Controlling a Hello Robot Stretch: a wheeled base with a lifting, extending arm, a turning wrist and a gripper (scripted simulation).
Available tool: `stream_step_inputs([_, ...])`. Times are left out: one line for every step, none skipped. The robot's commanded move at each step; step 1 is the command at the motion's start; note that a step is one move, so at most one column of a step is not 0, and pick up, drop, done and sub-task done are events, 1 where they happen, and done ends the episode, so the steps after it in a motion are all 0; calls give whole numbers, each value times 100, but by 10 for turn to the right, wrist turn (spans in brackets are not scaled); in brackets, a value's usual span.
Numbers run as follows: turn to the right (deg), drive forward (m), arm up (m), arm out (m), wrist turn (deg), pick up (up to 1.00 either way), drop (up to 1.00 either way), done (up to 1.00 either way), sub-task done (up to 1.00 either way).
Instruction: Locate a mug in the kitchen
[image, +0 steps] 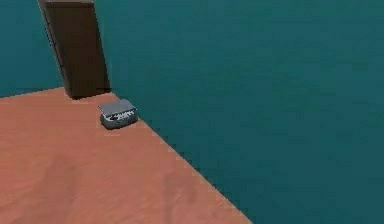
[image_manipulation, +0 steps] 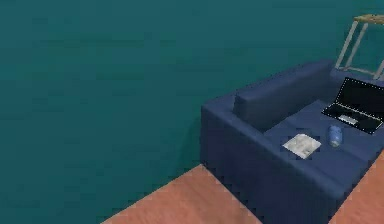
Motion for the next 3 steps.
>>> stream_step_inputs([0,55,0,0,0,0,0,0,0])
stream_step_inputs([-330,0,0,0,0,0,0,0,0])
stream_step_inputs([0,75,0,0,0,0,0,0,0])
